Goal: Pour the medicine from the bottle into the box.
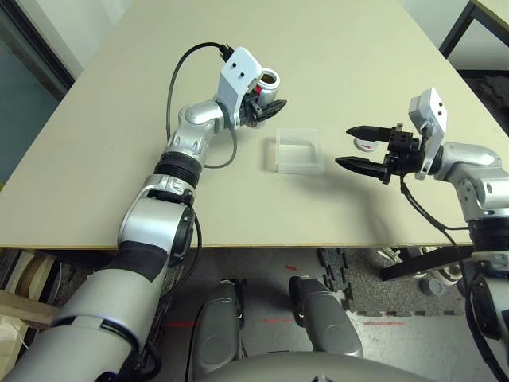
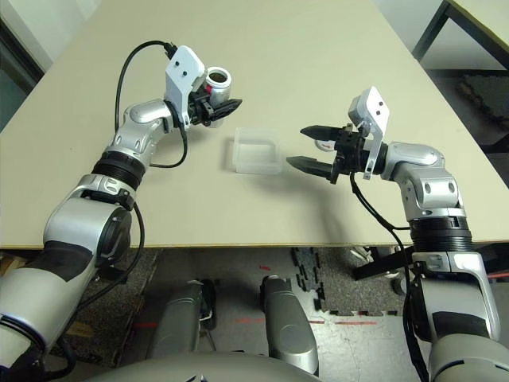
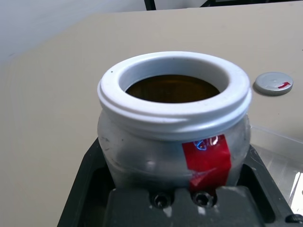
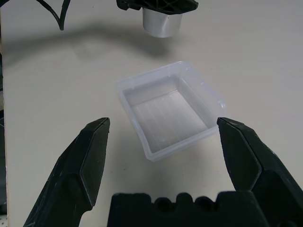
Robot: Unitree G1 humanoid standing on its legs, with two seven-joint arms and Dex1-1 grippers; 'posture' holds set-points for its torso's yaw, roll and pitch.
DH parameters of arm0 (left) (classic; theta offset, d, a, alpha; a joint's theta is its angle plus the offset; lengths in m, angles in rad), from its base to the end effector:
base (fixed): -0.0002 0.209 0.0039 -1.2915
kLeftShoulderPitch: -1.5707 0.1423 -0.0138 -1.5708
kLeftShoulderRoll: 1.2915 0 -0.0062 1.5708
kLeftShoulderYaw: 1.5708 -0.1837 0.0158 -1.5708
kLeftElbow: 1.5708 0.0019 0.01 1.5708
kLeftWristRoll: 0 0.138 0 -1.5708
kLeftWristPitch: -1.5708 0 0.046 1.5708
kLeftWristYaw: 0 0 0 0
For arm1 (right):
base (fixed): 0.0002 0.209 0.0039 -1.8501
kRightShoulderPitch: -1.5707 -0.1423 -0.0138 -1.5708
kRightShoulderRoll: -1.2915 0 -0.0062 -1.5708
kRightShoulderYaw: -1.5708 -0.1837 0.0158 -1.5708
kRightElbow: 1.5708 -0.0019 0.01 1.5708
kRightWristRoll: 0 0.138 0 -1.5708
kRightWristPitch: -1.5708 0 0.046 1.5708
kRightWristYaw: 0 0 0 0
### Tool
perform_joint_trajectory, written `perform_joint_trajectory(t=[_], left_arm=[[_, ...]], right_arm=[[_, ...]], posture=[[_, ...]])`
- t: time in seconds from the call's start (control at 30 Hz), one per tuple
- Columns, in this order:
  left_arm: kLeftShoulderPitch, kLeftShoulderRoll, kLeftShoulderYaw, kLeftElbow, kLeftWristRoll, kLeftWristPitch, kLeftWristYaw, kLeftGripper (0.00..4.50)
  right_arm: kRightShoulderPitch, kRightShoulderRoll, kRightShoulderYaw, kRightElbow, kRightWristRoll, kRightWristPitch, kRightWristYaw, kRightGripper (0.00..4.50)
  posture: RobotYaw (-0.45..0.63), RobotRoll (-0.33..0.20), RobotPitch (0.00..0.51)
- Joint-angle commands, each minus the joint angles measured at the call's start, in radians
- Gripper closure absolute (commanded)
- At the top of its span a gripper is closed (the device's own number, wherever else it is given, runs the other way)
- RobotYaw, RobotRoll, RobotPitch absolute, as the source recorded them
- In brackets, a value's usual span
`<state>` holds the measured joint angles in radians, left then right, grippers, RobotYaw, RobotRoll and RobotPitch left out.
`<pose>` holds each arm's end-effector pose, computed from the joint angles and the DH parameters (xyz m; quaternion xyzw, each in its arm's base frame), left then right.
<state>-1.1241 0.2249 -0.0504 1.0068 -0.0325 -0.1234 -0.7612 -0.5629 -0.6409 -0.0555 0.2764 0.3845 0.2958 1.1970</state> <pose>0.3714 0.1363 0.1922 0.1616 -0.0579 -0.4145 0.8937 0.2922 -0.2660 0.1700 -0.0906 0.0337 0.5103 0.8545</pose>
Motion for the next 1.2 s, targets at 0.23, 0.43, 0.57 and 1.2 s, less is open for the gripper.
perform_joint_trajectory(t=[0.23,0.43,0.57,1.2], left_arm=[[-0.007,-0.008,-0.052,0.028,0.072,0.021,0.035,1.71],[-0.037,0.008,-0.187,0.068,0.260,-0.055,0.184,1.71],[-0.066,0.007,-0.276,0.093,0.387,-0.134,0.321,1.71],[-0.324,-0.010,-0.989,0.248,1.244,-0.309,1.112,1.71]], right_arm=[[0.016,0.009,-0.018,-0.002,0.022,0.002,-0.020,0.00],[0.018,0.006,-0.016,0.002,0.017,-0.006,-0.024,0.00],[0.018,0.006,-0.015,0.004,0.016,-0.008,-0.025,0.00],[0.018,0.016,-0.020,0.004,0.029,-0.002,-0.037,0.00]], posture=[[-0.23,0.000,0.138],[-0.24,0.000,0.138],[-0.24,0.000,0.136],[-0.25,0.000,0.146]])
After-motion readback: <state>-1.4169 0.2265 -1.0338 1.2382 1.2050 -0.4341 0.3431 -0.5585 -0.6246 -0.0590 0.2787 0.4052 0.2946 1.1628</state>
